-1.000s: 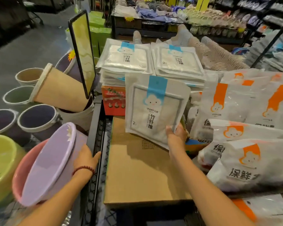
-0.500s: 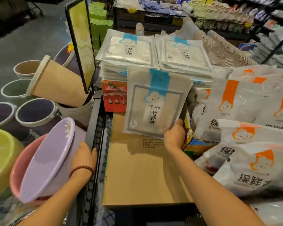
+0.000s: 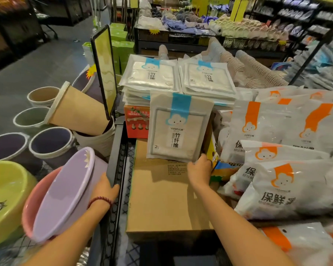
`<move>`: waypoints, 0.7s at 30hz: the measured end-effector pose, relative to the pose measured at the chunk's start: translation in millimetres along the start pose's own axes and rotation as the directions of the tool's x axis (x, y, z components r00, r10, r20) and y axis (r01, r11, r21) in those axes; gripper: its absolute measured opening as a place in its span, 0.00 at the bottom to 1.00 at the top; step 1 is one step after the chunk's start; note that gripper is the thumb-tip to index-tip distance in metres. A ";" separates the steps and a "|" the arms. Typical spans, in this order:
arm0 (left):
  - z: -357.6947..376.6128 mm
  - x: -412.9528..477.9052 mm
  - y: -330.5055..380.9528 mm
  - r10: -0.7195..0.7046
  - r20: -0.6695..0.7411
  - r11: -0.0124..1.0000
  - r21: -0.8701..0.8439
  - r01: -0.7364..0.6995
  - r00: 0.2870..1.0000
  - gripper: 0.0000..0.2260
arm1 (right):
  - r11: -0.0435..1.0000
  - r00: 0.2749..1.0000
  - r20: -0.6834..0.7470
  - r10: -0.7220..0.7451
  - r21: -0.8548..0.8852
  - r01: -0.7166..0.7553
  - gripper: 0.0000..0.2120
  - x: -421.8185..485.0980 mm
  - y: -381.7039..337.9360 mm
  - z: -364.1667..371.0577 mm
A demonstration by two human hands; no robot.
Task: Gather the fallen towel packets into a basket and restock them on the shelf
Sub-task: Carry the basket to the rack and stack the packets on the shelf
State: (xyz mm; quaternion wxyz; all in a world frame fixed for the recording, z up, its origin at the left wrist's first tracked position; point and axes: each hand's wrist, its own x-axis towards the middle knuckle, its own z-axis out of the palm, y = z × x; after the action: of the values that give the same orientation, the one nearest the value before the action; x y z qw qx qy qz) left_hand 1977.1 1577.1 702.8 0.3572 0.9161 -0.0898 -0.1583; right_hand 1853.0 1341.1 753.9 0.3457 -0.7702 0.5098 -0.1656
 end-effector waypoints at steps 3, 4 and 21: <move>-9.2 -39.5 -0.5 0.014 0.009 0.997 -0.070 -0.013 1.000 0.25 | 0.996 0.986 0.164 -0.025 0.087 0.011 0.19 -43.7 15.9 -11.2; -12.5 -54.4 -2.4 -0.001 0.018 0.996 -0.094 0.002 1.000 0.22 | 0.995 0.974 0.225 -0.018 0.095 -0.003 0.21 -60.8 21.6 -16.4; -42.5 -500.0 -171.7 -0.615 -0.211 0.714 -0.558 0.422 0.760 0.12 | 0.929 0.213 0.920 -0.329 0.276 0.245 0.10 -396.4 118.8 -89.7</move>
State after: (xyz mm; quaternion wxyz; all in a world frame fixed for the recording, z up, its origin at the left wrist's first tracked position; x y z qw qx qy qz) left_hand 1534.2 1867.6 728.0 0.5215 0.7975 0.2899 -0.0891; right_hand 1550.2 1636.5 772.6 0.5712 -0.7803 0.0414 0.2512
